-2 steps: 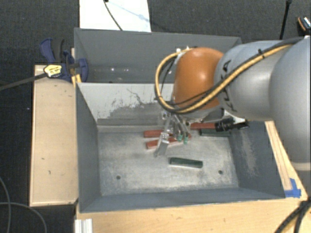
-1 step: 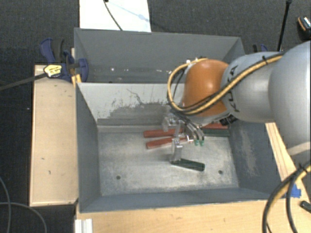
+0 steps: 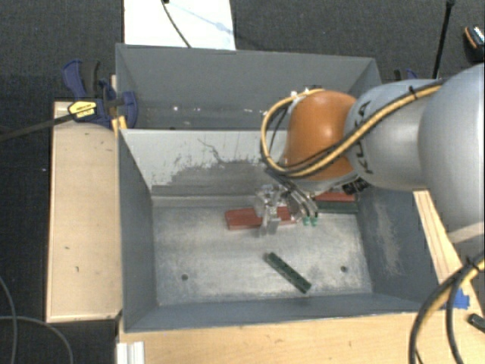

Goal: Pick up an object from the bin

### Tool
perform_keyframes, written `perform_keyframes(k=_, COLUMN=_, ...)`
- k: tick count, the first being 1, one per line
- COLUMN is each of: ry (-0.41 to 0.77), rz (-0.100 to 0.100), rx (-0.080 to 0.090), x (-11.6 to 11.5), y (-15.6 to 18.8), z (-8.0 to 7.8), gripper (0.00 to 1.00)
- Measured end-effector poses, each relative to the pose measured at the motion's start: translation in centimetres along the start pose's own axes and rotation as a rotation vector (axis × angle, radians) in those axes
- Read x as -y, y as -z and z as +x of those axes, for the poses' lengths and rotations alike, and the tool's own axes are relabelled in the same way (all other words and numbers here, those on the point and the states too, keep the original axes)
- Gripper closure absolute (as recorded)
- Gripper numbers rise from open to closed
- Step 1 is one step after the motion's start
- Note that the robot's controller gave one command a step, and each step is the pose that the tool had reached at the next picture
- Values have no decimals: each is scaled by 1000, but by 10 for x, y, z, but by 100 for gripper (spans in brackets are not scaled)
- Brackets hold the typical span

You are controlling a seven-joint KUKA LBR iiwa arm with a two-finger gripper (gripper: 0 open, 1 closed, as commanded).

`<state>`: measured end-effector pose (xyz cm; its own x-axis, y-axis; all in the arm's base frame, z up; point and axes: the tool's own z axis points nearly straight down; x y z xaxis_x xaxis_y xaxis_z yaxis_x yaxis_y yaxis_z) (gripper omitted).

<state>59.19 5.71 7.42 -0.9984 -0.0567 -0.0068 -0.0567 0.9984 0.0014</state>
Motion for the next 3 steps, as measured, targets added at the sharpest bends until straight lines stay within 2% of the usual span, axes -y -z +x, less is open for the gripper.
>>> perform_keyframes(k=1, ry=-3, rz=0, rx=-6, x=0, y=-3, z=2, gripper=0)
perform_keyframes(k=2, ry=-7, rz=0, rx=-6, x=0, y=-3, z=2, gripper=100)
perform_keyframes(k=3, ry=50, rz=1, rx=5, x=5, y=158, z=-4, gripper=100)
